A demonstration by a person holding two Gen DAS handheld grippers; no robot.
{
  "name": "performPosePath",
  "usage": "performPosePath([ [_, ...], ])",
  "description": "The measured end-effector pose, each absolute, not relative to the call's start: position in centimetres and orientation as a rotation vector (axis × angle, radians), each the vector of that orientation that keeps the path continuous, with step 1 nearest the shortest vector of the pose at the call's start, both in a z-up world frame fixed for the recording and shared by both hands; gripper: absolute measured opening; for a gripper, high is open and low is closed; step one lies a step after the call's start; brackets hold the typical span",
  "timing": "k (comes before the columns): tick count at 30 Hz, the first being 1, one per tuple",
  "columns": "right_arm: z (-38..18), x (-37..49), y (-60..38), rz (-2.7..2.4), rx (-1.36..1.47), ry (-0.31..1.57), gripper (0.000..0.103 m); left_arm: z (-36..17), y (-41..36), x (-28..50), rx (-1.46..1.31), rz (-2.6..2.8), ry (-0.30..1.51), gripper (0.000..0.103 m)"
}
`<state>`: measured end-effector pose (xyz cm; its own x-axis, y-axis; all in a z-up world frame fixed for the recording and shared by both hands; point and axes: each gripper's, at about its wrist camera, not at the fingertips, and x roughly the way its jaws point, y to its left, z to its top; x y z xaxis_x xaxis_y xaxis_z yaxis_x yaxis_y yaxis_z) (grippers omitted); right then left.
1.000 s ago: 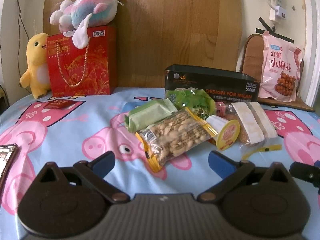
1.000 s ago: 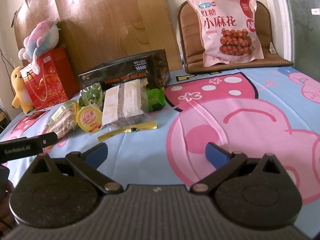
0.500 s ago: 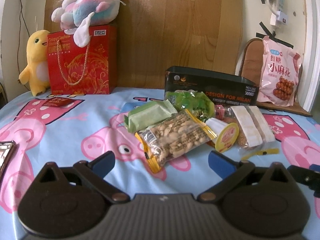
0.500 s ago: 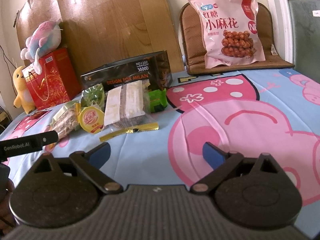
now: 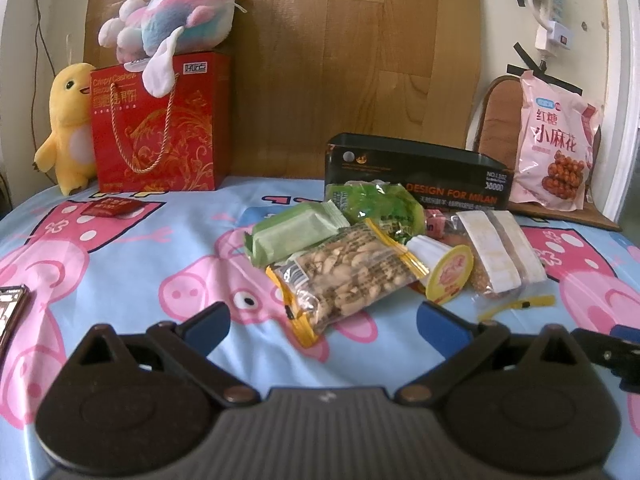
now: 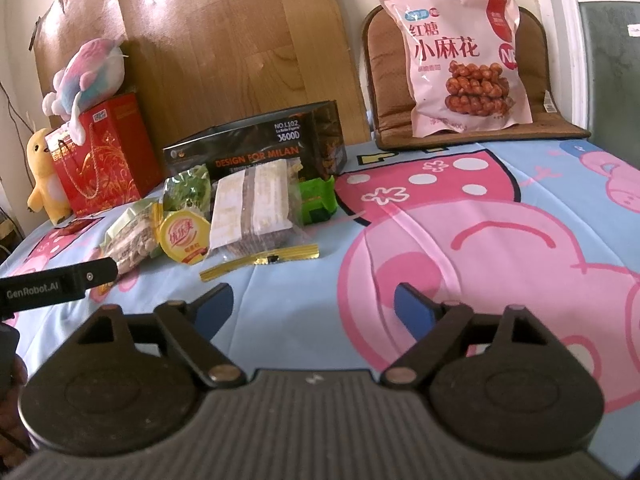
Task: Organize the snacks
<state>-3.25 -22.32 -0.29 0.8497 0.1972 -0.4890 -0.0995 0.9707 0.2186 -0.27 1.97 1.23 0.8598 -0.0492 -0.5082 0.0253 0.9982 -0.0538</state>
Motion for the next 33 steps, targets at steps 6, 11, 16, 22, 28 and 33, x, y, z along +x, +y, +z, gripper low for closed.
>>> performPosePath([
  [6,-0.3,-3.2,-22.3,0.158,0.187,0.534,0.088,1.2,2.0,-0.3,-0.05,-0.04,0.538,0.103],
  [11,-0.3,-3.2,-22.3,0.159,0.183,0.534,0.085,1.2,2.1,-0.2,-0.051,-0.042,0.539,0.103],
  [16,-0.3,-3.3,-22.2,0.16,0.182,0.534,0.084,1.2,2.0,-0.3,-0.048,-0.046,0.532,0.103],
  [22,-0.3,-3.3,-22.2,0.16,0.183,0.533,0.084,1.2,2.1,-0.3,-0.054,-0.046,0.534,0.103],
  [28,-0.1,-3.0,-22.4,0.164,0.197,0.545,0.077,1.3,2.4,-0.3,-0.069,-0.059,0.531,0.102],
  [33,1.2,-1.2,-21.4,0.225,0.183,0.533,0.073,1.3,2.7,-0.4,-0.092,-0.06,0.526,0.099],
])
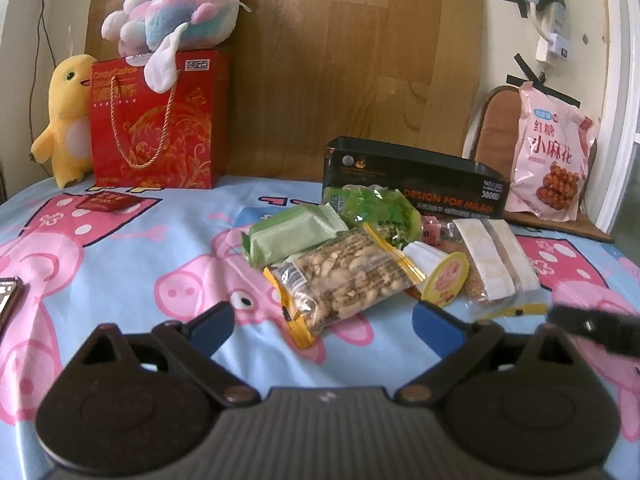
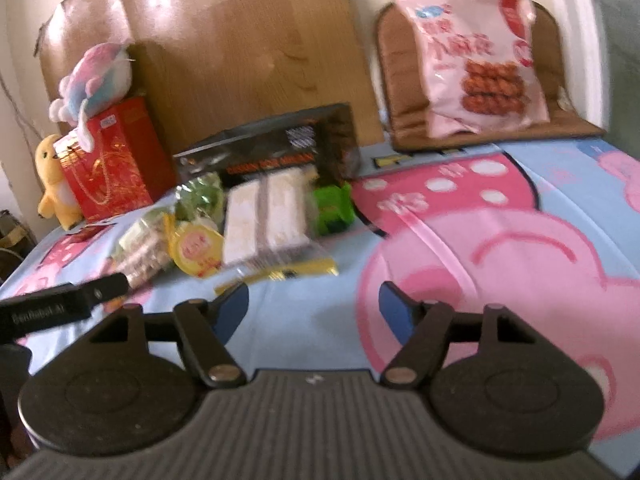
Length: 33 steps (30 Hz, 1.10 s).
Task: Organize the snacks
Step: 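Grasp the clear bag of white wafers with the right gripper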
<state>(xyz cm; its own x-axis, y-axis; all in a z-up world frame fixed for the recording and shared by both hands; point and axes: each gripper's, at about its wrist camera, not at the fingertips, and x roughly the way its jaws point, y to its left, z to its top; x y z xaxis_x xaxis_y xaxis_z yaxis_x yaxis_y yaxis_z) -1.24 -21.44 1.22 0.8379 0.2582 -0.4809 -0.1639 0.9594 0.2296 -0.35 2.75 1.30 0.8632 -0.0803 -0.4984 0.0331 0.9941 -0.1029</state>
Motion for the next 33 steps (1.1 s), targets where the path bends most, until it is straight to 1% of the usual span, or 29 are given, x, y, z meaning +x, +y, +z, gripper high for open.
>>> performPosePath([
  [4,2.1,0.7,-19.7,0.267,0.104,0.495,0.074,1.3,3.0,-0.4,-0.105,-0.053,0.519,0.099],
  [12,0.4,3.9,-17.2,0.276,-0.016,0.558,0.076,1.3,3.2,-0.3,-0.121,-0.046,0.522,0.099],
  [13,0.2,4.1,-17.4,0.277,-0.012,0.565,0.076,1.3,3.2,-0.3,-0.122,-0.046,0.524,0.1],
  [15,0.2,4.1,-18.1,0.285,0.029,0.59,0.073,1.3,3.3,-0.3,-0.126,-0.045,0.525,0.1],
  [17,0.4,3.3,-18.7,0.295,0.049,0.599,0.07,1.3,3.4,-0.3,-0.128,-0.048,0.524,0.1],
  [21,0.3,-0.3,-20.4,0.375,0.07,0.571,0.069,1.3,3.4,-0.4,-0.134,-0.06,0.517,0.1],
  [23,0.1,-2.5,-21.3,0.438,0.042,0.549,0.069,1.3,3.4,-0.3,-0.137,-0.067,0.522,0.101],
  [27,0.3,-4.8,-22.1,0.661,-0.006,0.583,0.07,1.2,3.6,0.0,-0.148,-0.07,0.542,0.101],
  [30,0.7,-5.3,-21.2,0.721,-0.108,0.538,0.071,1.3,3.8,-0.1,-0.158,-0.061,0.538,0.101],
  [32,1.0,-4.6,-20.8,0.663,-0.133,0.492,0.083,1.3,3.9,-0.2,-0.162,-0.056,0.529,0.101],
  [33,1.1,-4.1,-20.7,0.613,-0.115,0.471,0.084,1.3,3.9,-0.3,-0.162,-0.054,0.525,0.102],
])
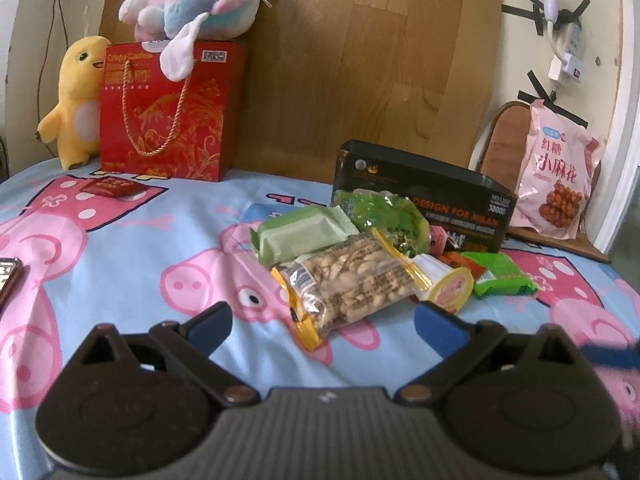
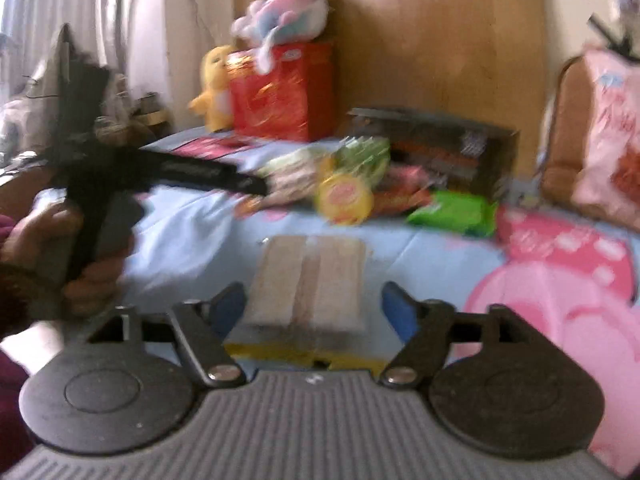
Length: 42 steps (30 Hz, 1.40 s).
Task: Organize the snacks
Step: 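Grasp the clear bag of white wafers with the right gripper, then lift the wafer bag with the right gripper toward the black box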
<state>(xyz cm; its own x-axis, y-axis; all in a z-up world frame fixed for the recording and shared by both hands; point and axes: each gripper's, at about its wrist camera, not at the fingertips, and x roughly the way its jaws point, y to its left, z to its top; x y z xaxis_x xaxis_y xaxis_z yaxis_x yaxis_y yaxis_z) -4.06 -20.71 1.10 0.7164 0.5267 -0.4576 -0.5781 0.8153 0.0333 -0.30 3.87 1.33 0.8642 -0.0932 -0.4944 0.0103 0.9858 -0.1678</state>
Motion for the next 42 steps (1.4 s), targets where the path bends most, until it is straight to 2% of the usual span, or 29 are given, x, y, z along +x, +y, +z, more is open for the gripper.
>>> performPosePath([
  [5,0.8,-2.0,-23.4,0.49,0.162,0.491,0.084,1.4,3.8,-0.4,-0.156,-0.057,0.518,0.102],
  [8,0.7,-2.5,-24.4,0.453,0.213,0.488,0.084,1.3,3.7,-0.2,-0.154,-0.064,0.529,0.102],
  [28,-0.1,-5.7,-22.7,0.53,0.034,0.534,0.085,1.2,3.2,0.0,-0.129,-0.072,0.548,0.101],
  [32,-0.1,-5.4,-22.5,0.536,0.028,0.546,0.089,1.3,2.9,0.1,-0.132,-0.14,0.589,0.09],
  [36,-0.1,-5.2,-21.8,0.552,-0.014,0.557,0.095,1.8,2.1,-0.3,-0.21,-0.32,0.66,0.086],
  [38,-0.2,-5.0,-21.4,0.555,-0.045,0.565,0.096,2.1,1.1,-0.2,-0.213,-0.399,0.7,0.079],
  [42,-0.1,-4.7,-20.8,0.558,-0.179,0.536,0.095,1.7,-0.9,0.4,-0.195,-0.497,0.808,0.076],
])
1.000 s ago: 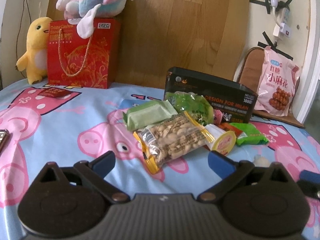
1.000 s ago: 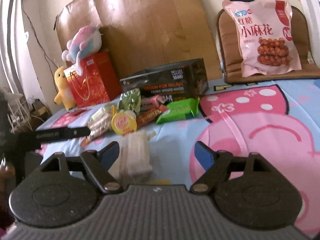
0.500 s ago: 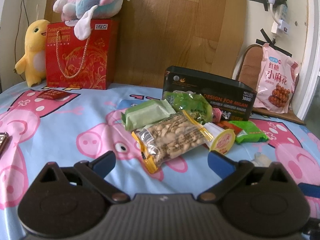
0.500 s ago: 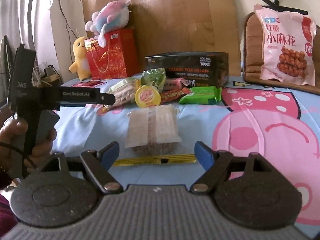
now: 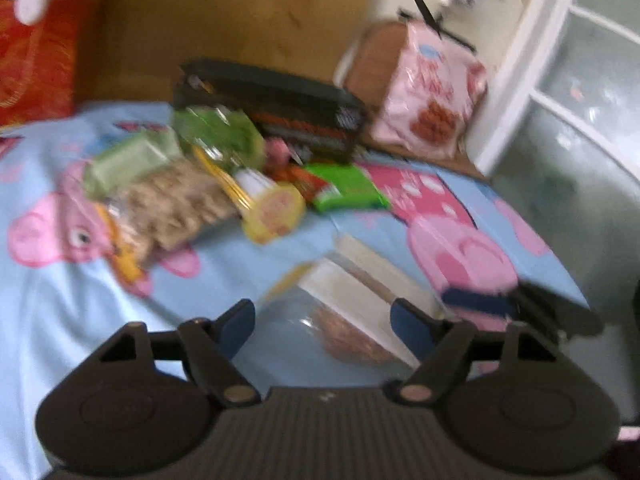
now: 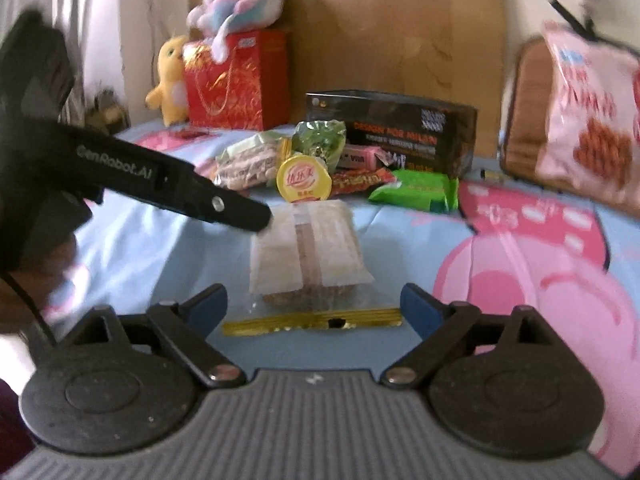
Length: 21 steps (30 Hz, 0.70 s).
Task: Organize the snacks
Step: 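Lift the wafer bag with the right gripper toward the black box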
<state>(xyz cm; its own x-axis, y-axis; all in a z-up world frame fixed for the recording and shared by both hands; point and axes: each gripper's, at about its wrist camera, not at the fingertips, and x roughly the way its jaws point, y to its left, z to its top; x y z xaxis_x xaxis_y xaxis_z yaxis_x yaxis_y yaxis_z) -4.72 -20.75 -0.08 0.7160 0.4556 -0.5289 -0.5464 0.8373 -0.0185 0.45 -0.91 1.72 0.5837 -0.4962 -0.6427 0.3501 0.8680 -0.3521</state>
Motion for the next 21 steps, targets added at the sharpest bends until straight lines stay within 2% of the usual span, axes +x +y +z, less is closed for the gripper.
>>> performPosePath([
  [4,-0.4,-3.7,-21.1,0.589,-0.202,0.563,0.098,1.5,-1.3,0.9,-0.227,-0.517,0.83,0.078],
  [7,-0.6,-3.2,-20.7,0.611,-0.197,0.6,0.095,1.1,-1.6,1.1,-0.261,-0.511,0.819,0.071],
  [8,-0.6,-3.4,-20.5,0.617,-0.2,0.595,0.092,1.2,-1.8,1.2,-0.258,-0.505,0.809,0.061],
  [9,-0.5,-3.6,-20.3,0.641,-0.19,0.589,0.084,1.2,-1.6,1.3,-0.292,-0.537,0.806,0.059],
  [10,-0.4,-4.0,-19.9,0.643,-0.191,0.577,0.07,1.4,-1.4,1.4,-0.309,-0.534,0.808,0.057],
  [15,0.1,-4.5,-19.3,0.598,-0.178,0.541,0.067,2.8,-1.3,1.2,-0.27,-0.517,0.767,0.051],
  [21,4.0,-2.5,-19.6,0.574,-0.119,0.424,0.067,7.8,-1.0,2.6,-0.225,-0.558,0.624,0.05],
])
